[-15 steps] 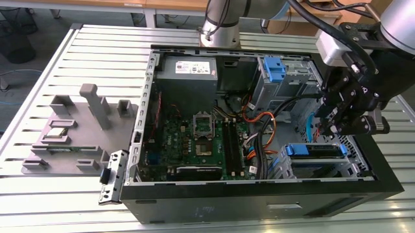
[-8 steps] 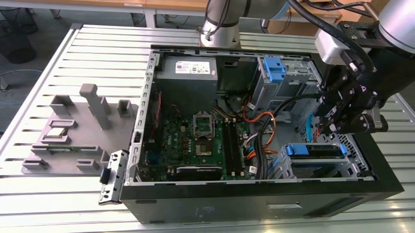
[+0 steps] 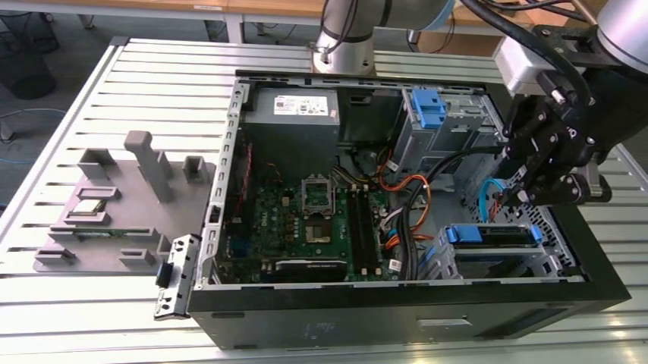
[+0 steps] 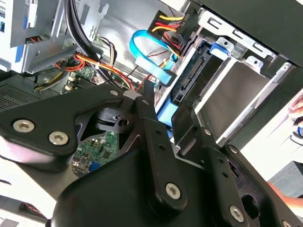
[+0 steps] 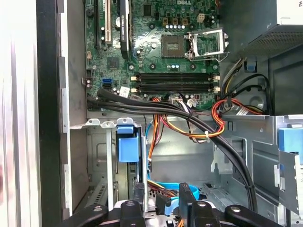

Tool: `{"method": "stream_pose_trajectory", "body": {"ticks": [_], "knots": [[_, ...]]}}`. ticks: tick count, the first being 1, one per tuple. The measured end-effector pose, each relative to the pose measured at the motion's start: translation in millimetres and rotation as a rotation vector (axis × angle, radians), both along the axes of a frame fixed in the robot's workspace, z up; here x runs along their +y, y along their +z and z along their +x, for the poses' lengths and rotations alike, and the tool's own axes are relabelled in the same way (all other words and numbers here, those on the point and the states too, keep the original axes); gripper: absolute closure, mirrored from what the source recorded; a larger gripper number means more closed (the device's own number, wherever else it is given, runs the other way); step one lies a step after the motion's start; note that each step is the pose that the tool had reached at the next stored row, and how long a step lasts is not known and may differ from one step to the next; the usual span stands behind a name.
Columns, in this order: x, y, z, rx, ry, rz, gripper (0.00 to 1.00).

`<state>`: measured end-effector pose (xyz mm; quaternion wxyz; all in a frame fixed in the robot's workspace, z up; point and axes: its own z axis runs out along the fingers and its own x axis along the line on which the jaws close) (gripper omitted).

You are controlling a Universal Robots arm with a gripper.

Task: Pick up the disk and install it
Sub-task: 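Insert the first disk wire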

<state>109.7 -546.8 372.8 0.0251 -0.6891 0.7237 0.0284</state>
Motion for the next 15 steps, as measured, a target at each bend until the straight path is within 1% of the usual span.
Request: {"method": "stream_pose_trajectory", "body": {"ticks": [2, 8, 12, 15], "knots": [[0.1, -0.6, 1.5, 0.0, 0.0, -0.0001, 0.58], [0.3, -3.5, 11.3, 0.0, -0.001, 0.0001, 0.58], [0.2, -8.3, 14.3, 0.0, -0.003, -0.0001, 0.58], [0.2, -12.5, 14.7, 0.0, -0.004, -0.0001, 0.58]]}}
